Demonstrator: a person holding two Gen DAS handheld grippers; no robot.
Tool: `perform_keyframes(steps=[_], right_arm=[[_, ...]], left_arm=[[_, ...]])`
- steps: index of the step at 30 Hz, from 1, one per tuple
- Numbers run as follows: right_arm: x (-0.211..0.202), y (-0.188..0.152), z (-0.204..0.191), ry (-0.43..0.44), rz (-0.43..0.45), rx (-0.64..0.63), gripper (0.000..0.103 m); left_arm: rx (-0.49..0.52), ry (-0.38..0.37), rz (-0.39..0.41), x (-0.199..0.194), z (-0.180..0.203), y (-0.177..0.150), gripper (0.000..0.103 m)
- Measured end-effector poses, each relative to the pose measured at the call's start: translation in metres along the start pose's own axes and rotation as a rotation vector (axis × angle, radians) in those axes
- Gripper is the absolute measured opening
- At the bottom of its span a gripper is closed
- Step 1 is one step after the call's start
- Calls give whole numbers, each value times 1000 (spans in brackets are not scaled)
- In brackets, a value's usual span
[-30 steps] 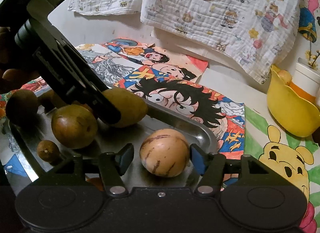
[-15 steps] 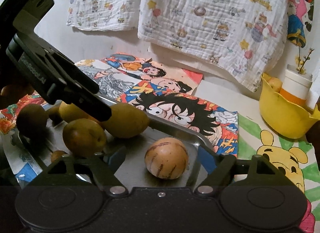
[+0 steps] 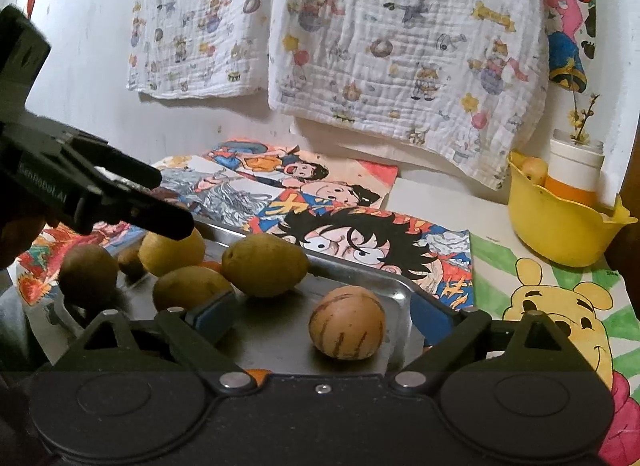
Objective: Organize fruits
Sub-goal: 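Lower pear and striped fruit into the tray and open both tools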
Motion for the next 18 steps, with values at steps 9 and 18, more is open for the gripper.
perform_keyframes(steps=[9,18], right_arm=[[-20,3,-11,-4,56,23,101],[-47,5,-21,-28,99,64,102]], left_arm=[[-46,51,58,-26,-7,-16,102],[-76,104,118,-55,-12,-33,102]])
Point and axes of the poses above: each gripper's, at about its wrist camera, not at the fingertips, and x roughly the way its jaws point, z to its right, y to its top, the point moved 4 cm from there along x, roughly the way its jaws point, and after that the axes turned 15 degrees about -x, right-handed, at the moved point
